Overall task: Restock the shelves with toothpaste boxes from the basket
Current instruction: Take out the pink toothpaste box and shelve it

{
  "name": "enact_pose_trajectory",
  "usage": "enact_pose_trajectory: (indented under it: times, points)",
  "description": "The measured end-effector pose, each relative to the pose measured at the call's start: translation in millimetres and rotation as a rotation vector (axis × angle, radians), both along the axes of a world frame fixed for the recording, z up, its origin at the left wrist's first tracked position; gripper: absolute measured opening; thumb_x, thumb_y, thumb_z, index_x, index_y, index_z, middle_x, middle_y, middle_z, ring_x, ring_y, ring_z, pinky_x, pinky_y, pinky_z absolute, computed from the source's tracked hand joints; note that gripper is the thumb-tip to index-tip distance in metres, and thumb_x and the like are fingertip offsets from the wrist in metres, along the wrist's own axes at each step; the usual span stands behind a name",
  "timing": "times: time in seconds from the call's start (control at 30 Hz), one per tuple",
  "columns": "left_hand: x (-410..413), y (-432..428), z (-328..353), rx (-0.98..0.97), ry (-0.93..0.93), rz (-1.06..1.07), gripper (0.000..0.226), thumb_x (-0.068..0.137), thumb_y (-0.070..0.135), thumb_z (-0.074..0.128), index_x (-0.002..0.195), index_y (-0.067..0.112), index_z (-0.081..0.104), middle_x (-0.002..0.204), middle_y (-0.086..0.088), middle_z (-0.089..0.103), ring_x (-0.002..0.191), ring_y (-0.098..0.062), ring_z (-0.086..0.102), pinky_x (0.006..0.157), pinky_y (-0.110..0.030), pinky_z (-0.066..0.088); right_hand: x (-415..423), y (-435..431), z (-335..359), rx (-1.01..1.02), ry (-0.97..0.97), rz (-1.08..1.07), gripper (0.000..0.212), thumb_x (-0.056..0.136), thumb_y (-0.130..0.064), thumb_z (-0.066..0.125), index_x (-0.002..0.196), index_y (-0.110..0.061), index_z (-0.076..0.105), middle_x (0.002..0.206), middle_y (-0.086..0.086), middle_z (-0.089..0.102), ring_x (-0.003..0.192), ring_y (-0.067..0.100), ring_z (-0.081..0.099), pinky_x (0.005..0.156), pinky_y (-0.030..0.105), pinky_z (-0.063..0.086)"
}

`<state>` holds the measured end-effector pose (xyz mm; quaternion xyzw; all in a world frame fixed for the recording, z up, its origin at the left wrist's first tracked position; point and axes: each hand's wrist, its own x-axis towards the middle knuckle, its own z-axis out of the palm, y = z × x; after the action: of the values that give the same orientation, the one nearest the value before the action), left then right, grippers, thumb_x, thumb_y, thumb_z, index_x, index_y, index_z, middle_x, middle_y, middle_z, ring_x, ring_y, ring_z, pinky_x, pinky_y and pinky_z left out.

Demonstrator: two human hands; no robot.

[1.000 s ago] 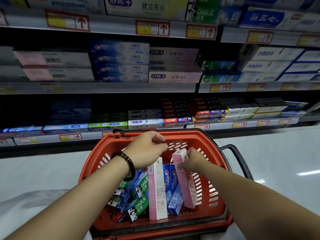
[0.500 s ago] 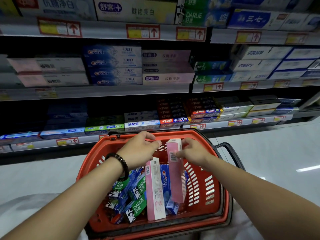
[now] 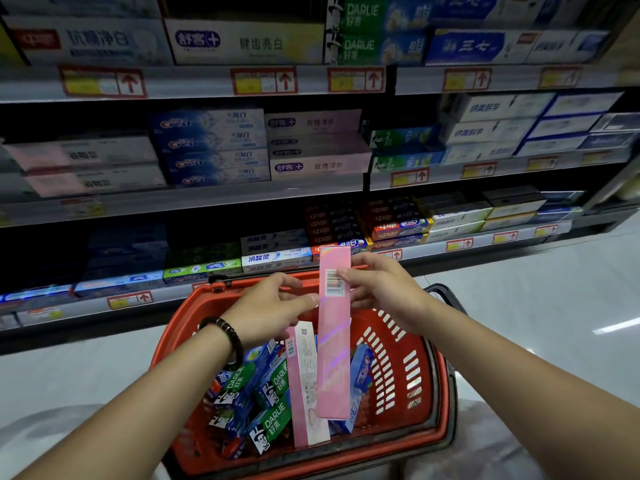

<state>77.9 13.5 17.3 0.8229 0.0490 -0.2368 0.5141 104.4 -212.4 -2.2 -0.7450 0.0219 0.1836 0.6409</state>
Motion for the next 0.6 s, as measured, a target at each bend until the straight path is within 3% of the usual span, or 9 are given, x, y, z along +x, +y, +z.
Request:
enact_pose_trajectory:
  times: [0.1, 0.33, 0.43, 0.6]
  points:
    - [-2.4, -1.5, -0.4, -0.072, 0.027, -0.031, 0.057, 0.088, 0.050, 0.077, 0.135, 0.027, 0.053, 0.116, 0.006, 0.072, 0.100, -0.013, 0.075, 0.087, -0.041, 0.064, -3.2, 3.4, 8.1, 0.074, 0.010, 0.008, 0.031, 0.101, -0.030, 0.071, 0.125, -0.010, 0.065, 0.105, 0.020, 0.079, 0.099, 0.045, 0.076, 0.096, 0.063, 0.059]
    - [-2.8, -3.4, 0.4, -0.215, 0.095, -0.069, 0.044, 0.091, 0.031, 0.080, 0.128, 0.018, 0.059, 0.109, -0.006, 0.079, 0.090, -0.026, 0.078, 0.093, -0.055, 0.060, -10.1, 12.3, 18.9, 0.085, -0.016, 0.028, 0.024, 0.103, -0.025, 0.068, 0.122, -0.011, 0.068, 0.103, 0.016, 0.080, 0.090, 0.035, 0.077, 0.094, 0.063, 0.060]
    - [-2.3, -3.8, 2.0, -0.285, 0.096, -0.035, 0.040, 0.092, 0.025, 0.079, 0.126, 0.015, 0.061, 0.103, -0.008, 0.079, 0.076, -0.020, 0.073, 0.091, -0.056, 0.058, -9.6, 12.6, 17.8, 0.102, -0.036, 0.005, 0.022, 0.103, -0.026, 0.069, 0.119, -0.012, 0.071, 0.103, 0.013, 0.079, 0.087, 0.031, 0.075, 0.092, 0.065, 0.060]
    - [2.7, -2.2, 1.5, -0.325, 0.074, 0.016, 0.038, 0.091, 0.016, 0.080, 0.123, 0.013, 0.060, 0.103, -0.011, 0.080, 0.082, -0.026, 0.075, 0.091, -0.057, 0.060, -9.8, 17.9, 18.5, 0.153, -0.047, -0.002, 0.025, 0.103, -0.026, 0.067, 0.124, -0.012, 0.071, 0.118, 0.018, 0.075, 0.095, 0.032, 0.077, 0.078, 0.046, 0.066]
